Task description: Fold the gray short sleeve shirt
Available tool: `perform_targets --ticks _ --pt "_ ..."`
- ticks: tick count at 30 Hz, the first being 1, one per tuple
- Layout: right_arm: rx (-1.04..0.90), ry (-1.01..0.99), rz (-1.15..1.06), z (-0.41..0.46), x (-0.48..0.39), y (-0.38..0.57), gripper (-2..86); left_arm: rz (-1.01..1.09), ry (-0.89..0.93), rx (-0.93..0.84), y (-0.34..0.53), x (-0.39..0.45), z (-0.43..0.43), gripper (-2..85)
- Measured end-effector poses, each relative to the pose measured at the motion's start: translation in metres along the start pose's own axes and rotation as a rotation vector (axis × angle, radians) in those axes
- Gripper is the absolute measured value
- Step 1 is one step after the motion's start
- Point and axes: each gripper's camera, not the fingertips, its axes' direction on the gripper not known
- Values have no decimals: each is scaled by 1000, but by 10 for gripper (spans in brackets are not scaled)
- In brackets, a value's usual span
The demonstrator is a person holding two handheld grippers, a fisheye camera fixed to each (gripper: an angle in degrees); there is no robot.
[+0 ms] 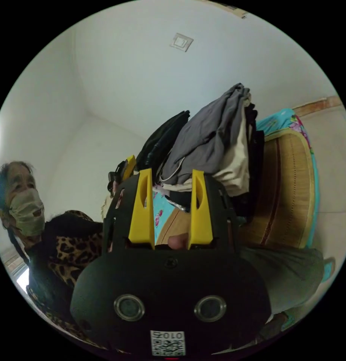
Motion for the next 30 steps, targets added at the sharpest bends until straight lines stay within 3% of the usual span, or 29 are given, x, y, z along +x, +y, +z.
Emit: perform_targets --ticks 10,15,21,27,30 --pt "22 1 120 15 22 -3 170 93 -217 -202 1 7 39 1" --pt "125 41 141 2 22 -5 182 51 -141 -180 -1 -6 40 4" --pt "21 112 196 34 28 -26 183 14 -174 -226 -3 -18 55 8" --pt "141 58 123 32 14 -24 171 59 -212 -235 -1 -10 57 12" --pt "74 70 149 46 18 -36 176 58 -208 -240 -2 -10 64 24"
